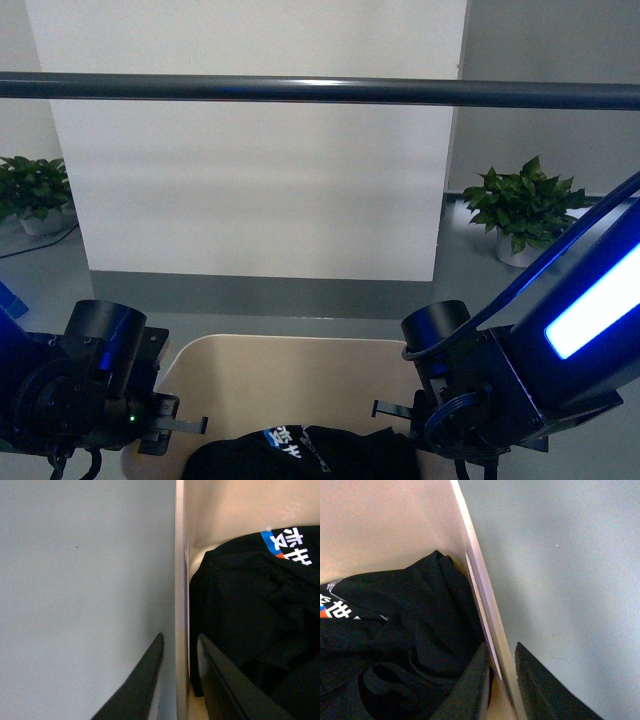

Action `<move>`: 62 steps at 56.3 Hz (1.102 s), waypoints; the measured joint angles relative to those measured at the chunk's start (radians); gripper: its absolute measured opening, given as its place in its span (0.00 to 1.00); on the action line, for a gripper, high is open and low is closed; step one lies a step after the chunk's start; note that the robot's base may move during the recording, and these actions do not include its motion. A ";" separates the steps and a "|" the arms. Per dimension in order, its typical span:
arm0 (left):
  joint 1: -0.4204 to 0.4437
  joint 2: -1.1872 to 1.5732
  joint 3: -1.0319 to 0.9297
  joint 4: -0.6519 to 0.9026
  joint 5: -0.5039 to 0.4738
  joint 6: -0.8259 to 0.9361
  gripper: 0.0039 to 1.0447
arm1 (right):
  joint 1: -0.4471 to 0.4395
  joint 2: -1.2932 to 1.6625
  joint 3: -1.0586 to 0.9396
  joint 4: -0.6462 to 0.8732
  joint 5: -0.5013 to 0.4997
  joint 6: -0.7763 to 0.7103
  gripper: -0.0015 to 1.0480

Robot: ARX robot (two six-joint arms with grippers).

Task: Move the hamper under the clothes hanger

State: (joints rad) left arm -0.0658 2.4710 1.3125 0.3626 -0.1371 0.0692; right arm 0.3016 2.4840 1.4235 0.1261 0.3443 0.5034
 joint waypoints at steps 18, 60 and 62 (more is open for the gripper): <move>-0.018 -0.101 -0.048 0.045 0.027 -0.050 0.67 | 0.003 -0.034 -0.048 0.045 0.038 -0.018 0.60; -0.058 -0.482 -0.351 0.571 0.026 -0.071 0.72 | 0.018 -0.402 -0.350 0.662 -0.040 -0.312 0.75; -0.053 -0.505 -0.425 0.658 0.031 -0.071 0.65 | 0.005 -0.422 -0.441 0.801 -0.060 -0.375 0.68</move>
State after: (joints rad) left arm -0.1192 1.9659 0.8875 1.0206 -0.1066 -0.0021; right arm 0.3069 2.0621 0.9829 0.9272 0.2840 0.1284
